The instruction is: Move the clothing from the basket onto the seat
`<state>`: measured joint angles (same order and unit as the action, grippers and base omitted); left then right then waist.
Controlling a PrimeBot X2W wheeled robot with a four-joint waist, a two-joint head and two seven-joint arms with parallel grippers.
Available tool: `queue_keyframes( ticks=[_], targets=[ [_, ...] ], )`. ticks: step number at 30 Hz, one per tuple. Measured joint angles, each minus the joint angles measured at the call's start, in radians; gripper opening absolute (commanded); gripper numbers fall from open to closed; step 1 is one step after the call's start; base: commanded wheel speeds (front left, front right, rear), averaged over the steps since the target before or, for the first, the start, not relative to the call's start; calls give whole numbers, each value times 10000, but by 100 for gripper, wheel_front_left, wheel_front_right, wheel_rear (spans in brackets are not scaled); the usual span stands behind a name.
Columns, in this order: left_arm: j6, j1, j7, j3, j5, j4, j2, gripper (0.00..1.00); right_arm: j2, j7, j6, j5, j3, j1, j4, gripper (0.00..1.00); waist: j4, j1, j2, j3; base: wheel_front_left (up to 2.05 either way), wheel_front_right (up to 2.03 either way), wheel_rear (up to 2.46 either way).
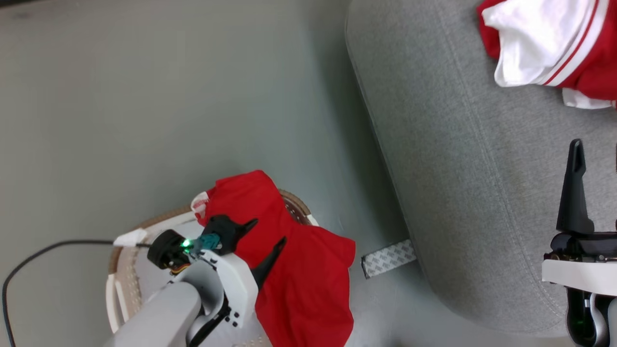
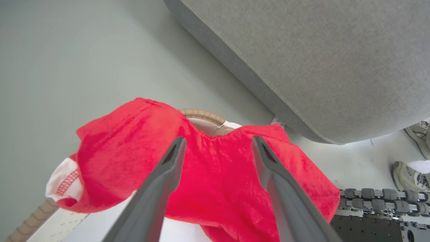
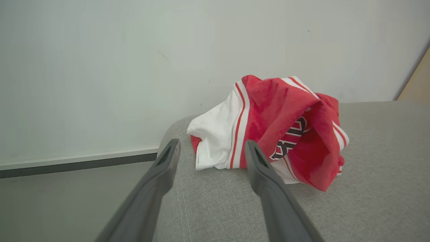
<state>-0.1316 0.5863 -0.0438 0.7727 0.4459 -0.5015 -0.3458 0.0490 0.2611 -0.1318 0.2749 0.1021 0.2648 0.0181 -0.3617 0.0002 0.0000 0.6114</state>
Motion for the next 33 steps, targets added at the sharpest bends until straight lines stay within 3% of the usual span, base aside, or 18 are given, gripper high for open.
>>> queue_keyframes(
  ticks=[7, 18, 29, 33],
  targets=[
    [2, 856, 566, 1430, 794, -1045, -58, 100, 2, 0, 0, 142, 107, 179, 221, 100, -125, -1, 0, 766, 0, 0, 0],
    [2, 1842, 1643, 4316, 2767, -1383, -780, 100, 2, 0, 0, 385, 180, 202, 476, 100, -488, -1, 0, 1696, 0, 0, 0],
    [2, 2203, 2675, 4974, 4558, -1012, -1394, 100, 0, 0, 0, 535, 215, 185, 476, 100, -576, -1, 0, 2010, 0, 0, 0],
    [2, 2175, 3536, 5032, 5078, -750, -1572, 100, 0, 0, 0, 579, 194, 170, 500, 100, -579, -2, 0, 2109, 0, 0, 0]
  ],
)
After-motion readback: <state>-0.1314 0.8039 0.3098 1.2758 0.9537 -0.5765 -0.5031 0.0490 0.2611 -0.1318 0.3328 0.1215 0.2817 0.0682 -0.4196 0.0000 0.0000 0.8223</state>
